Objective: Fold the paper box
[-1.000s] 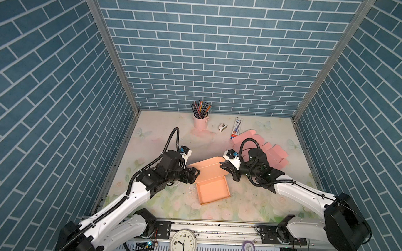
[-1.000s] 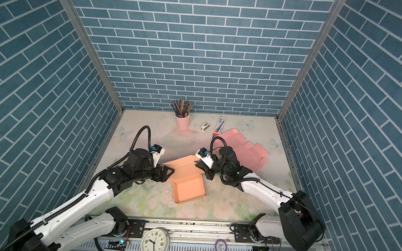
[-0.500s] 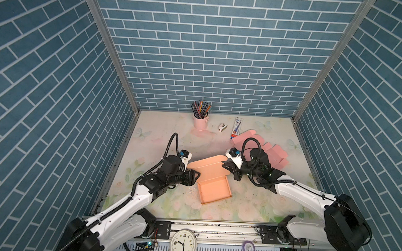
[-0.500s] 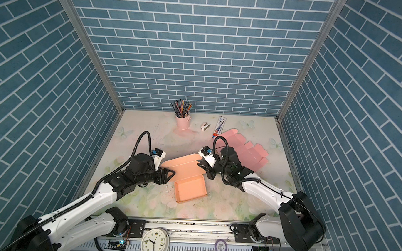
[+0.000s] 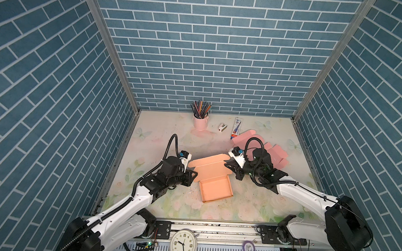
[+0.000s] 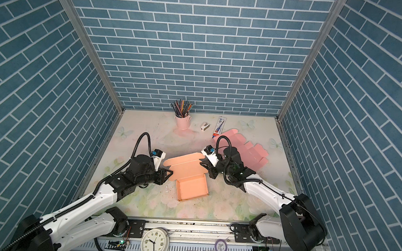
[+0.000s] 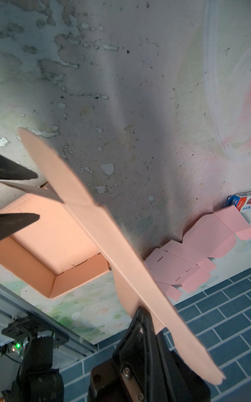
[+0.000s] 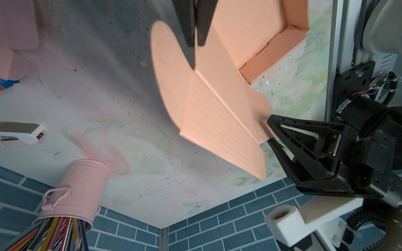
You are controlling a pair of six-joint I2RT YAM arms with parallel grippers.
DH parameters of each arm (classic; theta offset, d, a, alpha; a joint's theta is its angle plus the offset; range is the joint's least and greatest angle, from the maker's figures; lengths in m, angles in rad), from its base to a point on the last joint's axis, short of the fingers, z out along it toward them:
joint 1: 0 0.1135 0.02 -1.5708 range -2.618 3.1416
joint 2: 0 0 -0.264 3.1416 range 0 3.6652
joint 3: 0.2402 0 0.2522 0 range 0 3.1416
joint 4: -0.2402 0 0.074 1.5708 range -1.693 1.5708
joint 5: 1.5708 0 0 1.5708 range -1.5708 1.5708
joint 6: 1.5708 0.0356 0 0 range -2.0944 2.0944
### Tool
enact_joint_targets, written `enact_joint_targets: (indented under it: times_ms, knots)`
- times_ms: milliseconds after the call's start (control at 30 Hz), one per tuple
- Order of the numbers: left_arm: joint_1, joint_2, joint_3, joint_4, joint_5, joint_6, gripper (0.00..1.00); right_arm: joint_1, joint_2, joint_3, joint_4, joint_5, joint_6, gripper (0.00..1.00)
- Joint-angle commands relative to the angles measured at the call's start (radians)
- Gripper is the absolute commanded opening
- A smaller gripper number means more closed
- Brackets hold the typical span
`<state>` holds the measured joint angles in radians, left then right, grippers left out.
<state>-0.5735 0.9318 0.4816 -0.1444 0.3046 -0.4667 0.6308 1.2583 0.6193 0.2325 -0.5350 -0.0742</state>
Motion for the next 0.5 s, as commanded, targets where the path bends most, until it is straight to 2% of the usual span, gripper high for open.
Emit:
enact_joint_targets:
  times_ms: [0, 300, 467]
  knots:
    - [0.001, 0.005, -0.004, 0.006, -0.022, 0.007, 0.19, -0.005, -0.011, -0.005, 0.021, -0.01, 0.037, 0.0]
    - [-0.032, 0.007, 0.019, -0.033, -0.092, 0.019, 0.04, -0.005, -0.006, 0.026, -0.018, 0.022, 0.044, 0.0]
    - [-0.061, 0.02, 0.059, -0.04, -0.141, 0.035, 0.0, -0.005, -0.009, 0.053, -0.045, 0.068, 0.079, 0.0]
